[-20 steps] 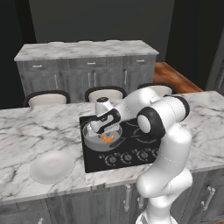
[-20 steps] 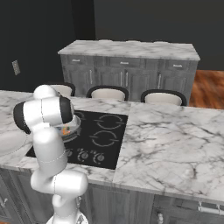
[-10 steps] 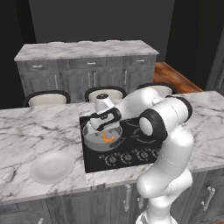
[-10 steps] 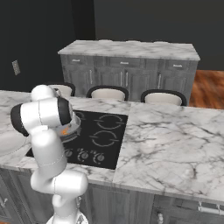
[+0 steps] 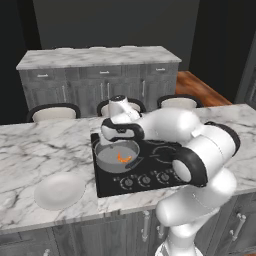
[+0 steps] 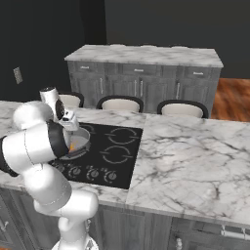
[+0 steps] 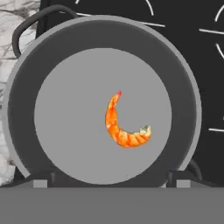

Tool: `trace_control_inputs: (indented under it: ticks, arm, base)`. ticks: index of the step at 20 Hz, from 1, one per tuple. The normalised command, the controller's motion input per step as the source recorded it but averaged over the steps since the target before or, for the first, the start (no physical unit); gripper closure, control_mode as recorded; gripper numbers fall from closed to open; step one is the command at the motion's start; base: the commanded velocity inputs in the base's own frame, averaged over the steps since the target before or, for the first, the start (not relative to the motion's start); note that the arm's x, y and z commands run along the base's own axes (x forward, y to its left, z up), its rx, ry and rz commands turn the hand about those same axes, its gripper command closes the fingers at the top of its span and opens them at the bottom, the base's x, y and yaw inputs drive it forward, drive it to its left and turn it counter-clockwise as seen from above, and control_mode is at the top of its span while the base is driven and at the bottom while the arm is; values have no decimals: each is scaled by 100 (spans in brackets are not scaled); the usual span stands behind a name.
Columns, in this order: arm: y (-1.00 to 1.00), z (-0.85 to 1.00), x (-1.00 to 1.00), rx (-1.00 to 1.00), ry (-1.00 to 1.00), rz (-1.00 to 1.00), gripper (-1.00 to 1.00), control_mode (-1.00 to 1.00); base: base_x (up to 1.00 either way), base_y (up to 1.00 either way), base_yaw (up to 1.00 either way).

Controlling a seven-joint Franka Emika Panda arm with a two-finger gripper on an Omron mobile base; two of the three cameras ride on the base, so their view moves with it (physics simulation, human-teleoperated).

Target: Retrieve the frozen meat and place it in the pot on a burner. Then turn the burner on.

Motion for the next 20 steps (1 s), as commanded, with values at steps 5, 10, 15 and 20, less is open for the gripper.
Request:
trace_control_inputs:
  ticks: [5,10,15,20]
  arm:
    - [-18,52,-81,10,-1,-14,-100,-100]
    - [-27,26,-90,8,1,-16,-100,-100]
    - [-8,25,-47,1,0,-5,-100,-100]
    - [0,-19,0,0,0,0,-100,-100]
  base:
    - [0,0,0]
    - [0,0,0]
    - [0,0,0]
    - [0,0,0]
